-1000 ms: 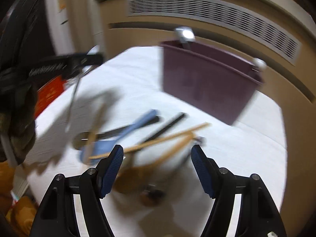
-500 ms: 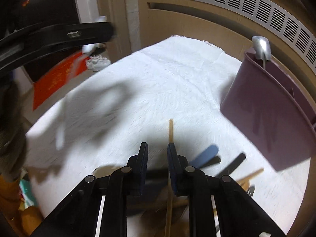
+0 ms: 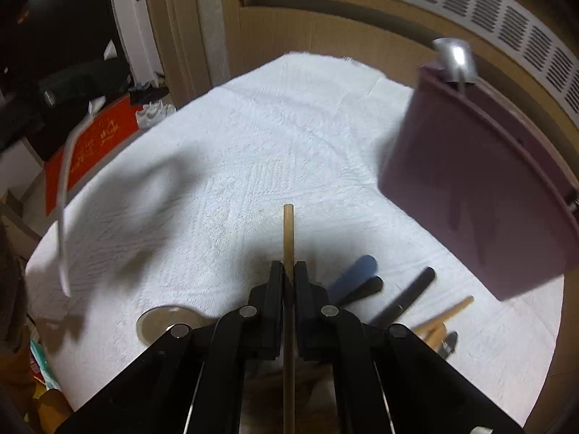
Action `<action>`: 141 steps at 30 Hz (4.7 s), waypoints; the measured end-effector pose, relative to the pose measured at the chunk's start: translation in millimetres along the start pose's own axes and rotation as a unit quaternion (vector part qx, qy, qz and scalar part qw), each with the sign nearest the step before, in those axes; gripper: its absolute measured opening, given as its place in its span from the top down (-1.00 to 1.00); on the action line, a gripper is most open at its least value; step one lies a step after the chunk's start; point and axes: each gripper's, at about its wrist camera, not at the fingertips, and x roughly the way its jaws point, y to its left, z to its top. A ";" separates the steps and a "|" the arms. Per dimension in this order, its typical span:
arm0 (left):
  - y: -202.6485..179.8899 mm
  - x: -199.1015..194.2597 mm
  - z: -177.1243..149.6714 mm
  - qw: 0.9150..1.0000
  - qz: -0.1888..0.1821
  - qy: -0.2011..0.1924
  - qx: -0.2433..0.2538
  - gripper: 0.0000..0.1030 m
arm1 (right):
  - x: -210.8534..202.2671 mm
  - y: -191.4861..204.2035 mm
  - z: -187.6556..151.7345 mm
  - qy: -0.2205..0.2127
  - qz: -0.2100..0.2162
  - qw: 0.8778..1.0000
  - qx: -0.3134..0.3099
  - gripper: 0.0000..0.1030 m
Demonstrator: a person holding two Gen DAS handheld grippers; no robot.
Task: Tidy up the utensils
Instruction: 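Grasp a wooden chopstick with the right tool while the left tool holds the white spoon, then insert the white spoon and the chopstick into the caddy and open both tools, then grasp the wooden spoon by its handle with the right tool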
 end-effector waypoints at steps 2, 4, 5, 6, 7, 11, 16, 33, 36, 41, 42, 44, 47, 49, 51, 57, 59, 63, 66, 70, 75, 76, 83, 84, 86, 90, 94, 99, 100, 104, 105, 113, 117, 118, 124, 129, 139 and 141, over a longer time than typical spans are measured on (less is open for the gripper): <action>-15.5 -4.0 -3.5 1.000 -0.007 0.001 0.020 0.30 | -19.5 -6.3 -8.9 -0.021 0.001 1.000 0.014 0.89; -29.4 -7.8 -5.9 0.999 -0.019 0.004 0.033 0.30 | -40.6 -13.9 -19.9 -0.040 -0.001 0.999 0.032 0.89; -37.5 -10.1 -7.3 0.999 -0.029 0.005 0.039 0.30 | -49.4 -17.4 -25.3 -0.047 -0.002 0.998 0.039 0.89; -44.2 -12.0 -7.9 0.998 -0.037 0.005 0.044 0.30 | -59.2 -21.5 -31.6 -0.055 -0.004 0.997 0.047 0.89; -49.9 -14.3 -8.7 0.998 -0.044 0.004 0.048 0.30 | -69.1 -25.8 -38.4 -0.063 -0.008 0.997 0.054 0.89; -71.7 -25.6 -8.4 0.996 -0.071 -0.002 0.057 0.30 | -103.0 -38.3 -59.3 -0.094 -0.029 0.993 0.067 0.89; -99.0 -41.4 10.4 0.994 -0.062 -0.030 0.084 0.30 | -145.5 -54.8 -65.8 -0.153 -0.033 0.984 0.084 0.89; -133.6 -14.7 176.4 0.966 -0.057 -0.225 0.113 0.29 | -268.5 -128.4 71.1 -0.436 -0.079 0.893 0.080 0.89; -135.4 17.5 184.6 0.970 -0.058 -0.206 0.112 0.29 | -258.1 -139.2 84.8 -0.444 -0.079 0.889 0.082 0.89; -130.6 79.8 184.4 0.980 -0.063 -0.162 0.101 0.29 | -216.7 -155.8 99.1 -0.429 -0.095 0.894 0.088 0.89; -131.4 87.1 181.3 0.980 -0.062 -0.157 0.102 0.29 | -208.7 -160.3 100.3 -0.424 -0.096 0.896 0.092 0.89; -132.3 106.0 177.5 0.982 -0.058 -0.146 0.106 0.29 | -193.1 -168.2 97.2 -0.412 -0.091 0.901 0.100 0.89; -131.1 119.2 171.4 0.982 -0.058 -0.149 0.104 0.29 | -182.4 -177.4 92.6 -0.401 -0.089 0.905 0.111 0.89; -132.8 122.9 168.0 0.980 -0.055 -0.160 0.106 0.29 | -183.1 -180.6 90.1 -0.397 -0.088 0.907 0.108 0.89; -134.7 127.3 164.6 0.979 -0.054 -0.161 0.111 0.29 | -182.0 -182.4 88.0 -0.387 -0.086 0.912 0.105 0.89; -138.4 152.1 138.7 0.982 -0.047 -0.129 0.126 0.29 | -153.5 -177.2 69.3 -0.336 -0.096 0.932 0.097 0.89; -139.0 159.9 128.6 0.984 -0.043 -0.114 0.129 0.28 | -139.3 -178.0 64.9 -0.309 -0.087 0.941 0.103 0.89; -137.4 178.8 112.1 0.989 -0.052 -0.063 0.126 -0.27 | -101.6 -180.3 58.8 -0.231 -0.070 0.963 0.117 0.89; -132.3 183.1 106.6 0.991 -0.060 -0.038 0.116 -0.42 | -80.7 -180.8 51.4 -0.181 -0.065 0.973 0.124 0.82; -124.8 163.1 107.3 0.992 -0.060 -0.039 0.103 -0.42 | -80.3 -176.6 34.9 -0.171 -0.088 0.973 0.125 0.37; -107.9 134.6 109.4 0.995 -0.071 -0.021 0.066 -0.44 | -98.9 -166.6 5.9 -0.170 -0.111 0.971 0.126 0.12; -103.6 128.1 108.6 0.996 -0.073 -0.015 0.056 -0.44 | -102.4 -163.7 -0.3 -0.167 -0.112 0.971 0.127 0.12; -88.8 88.9 67.6 0.992 -0.081 0.049 0.078 -0.44 | -114.4 -131.5 -35.8 -0.143 -0.139 0.973 0.117 0.11; -88.3 87.2 61.1 0.991 -0.083 0.059 0.083 -0.44 | -114.4 -126.5 -42.5 -0.139 -0.140 0.974 0.114 0.11; -85.6 81.5 39.8 0.989 -0.081 0.090 0.089 -0.44 | -113.5 -118.7 -51.4 -0.128 -0.139 0.976 0.110 0.11; -81.1 69.6 0.2 0.983 -0.080 0.132 0.103 -0.44 | -109.8 -98.5 -71.3 -0.112 -0.148 0.979 0.088 0.05; -80.6 52.9 -32.3 0.976 -0.090 0.159 0.115 -0.44 | -106.4 -86.4 -86.3 -0.099 -0.163 0.979 0.075 -0.12; -78.6 28.8 -60.9 0.973 -0.102 0.172 0.114 -0.44 | -100.7 -80.0 -101.9 -0.082 -0.168 0.979 0.076 -0.38; -78.2 24.8 -65.5 0.973 -0.106 0.173 0.112 -0.44 | -99.7 -79.8 -104.3 -0.081 -0.164 0.980 0.081 -0.43; -78.7 21.2 -71.3 0.974 -0.102 0.170 0.107 -0.44 | -94.0 -78.0 -109.1 -0.080 -0.158 0.979 0.097 -0.72; -77.3 21.9 -69.7 0.975 -0.098 0.169 0.102 -0.44 | -92.5 -77.2 -109.0 -0.080 -0.154 0.980 0.100 -0.76; -60.4 13.6 -52.1 0.990 -0.043 0.117 0.062 -0.44 | -56.2 -79.0 -83.9 -0.013 -0.096 0.985 0.145 0.58; -45.7 12.9 -51.4 0.992 -0.019 0.105 0.059 -0.44 | -37.9 -71.8 -72.2 0.001 -0.080 0.984 0.157 0.60; -40.3 12.7 -51.9 0.993 -0.014 0.105 0.056 -0.44 | -36.7 -67.8 -69.2 0.000 -0.076 0.985 0.155 0.60; -5.3 17.2 -56.0 0.994 -0.003 0.113 0.011 -0.44 | -26.1 -57.7 -52.8 0.010 -0.073 0.984 0.164 0.60; -1.1 15.2 -60.7 0.993 -0.012 0.115 0.001 -0.44 | -6.6 -63.0 -43.7 0.039 -0.077 0.976 0.199 0.60; -3.6 15.6 -61.3 0.993 -0.019 0.118 0.000 -0.44 | 8.4 -55.9 -37.0 0.032 -0.107 0.981 0.159 0.65; -5.5 14.3 -60.4 0.993 -0.018 0.120 0.004 -0.44 | 3.3 -58.5 -38.9 0.026 -0.099 0.983 0.154 0.76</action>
